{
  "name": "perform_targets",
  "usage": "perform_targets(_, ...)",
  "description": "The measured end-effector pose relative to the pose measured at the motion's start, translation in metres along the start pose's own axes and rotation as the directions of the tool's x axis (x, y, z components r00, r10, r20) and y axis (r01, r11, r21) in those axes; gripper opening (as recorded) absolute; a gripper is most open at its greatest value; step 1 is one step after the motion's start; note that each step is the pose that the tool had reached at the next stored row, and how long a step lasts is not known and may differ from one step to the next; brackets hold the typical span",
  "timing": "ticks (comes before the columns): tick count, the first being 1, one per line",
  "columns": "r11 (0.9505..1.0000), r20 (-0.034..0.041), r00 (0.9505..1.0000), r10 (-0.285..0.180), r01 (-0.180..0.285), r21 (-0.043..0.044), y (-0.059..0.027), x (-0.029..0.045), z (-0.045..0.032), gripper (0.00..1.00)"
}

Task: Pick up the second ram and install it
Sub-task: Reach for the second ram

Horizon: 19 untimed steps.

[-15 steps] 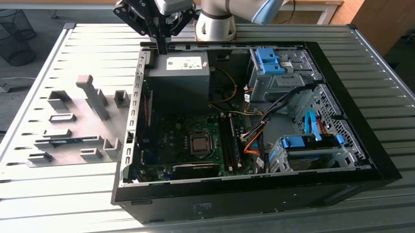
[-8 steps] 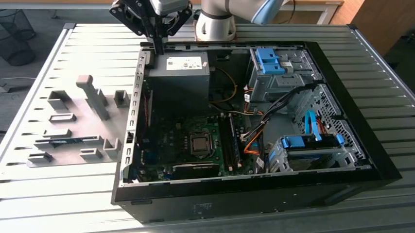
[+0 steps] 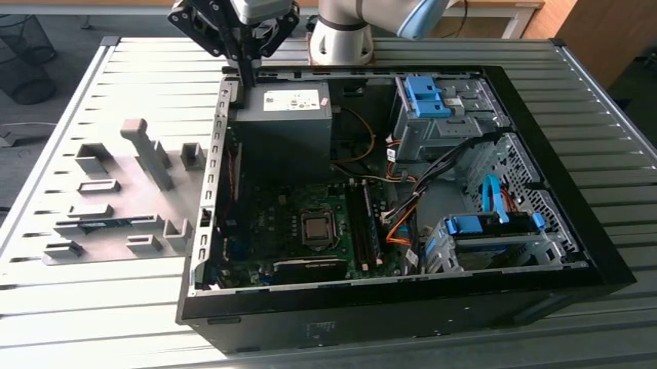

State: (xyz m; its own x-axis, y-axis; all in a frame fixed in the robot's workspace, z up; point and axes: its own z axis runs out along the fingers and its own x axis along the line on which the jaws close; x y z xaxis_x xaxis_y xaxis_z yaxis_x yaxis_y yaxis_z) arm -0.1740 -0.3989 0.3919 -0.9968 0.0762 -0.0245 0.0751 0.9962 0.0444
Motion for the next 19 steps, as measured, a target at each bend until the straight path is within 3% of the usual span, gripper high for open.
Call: perform_targets(19, 1.0, -0.0001, 1.0, 0.0, 0.0, 0.0, -0.0008, 0.0103, 0.0005, 0.11)
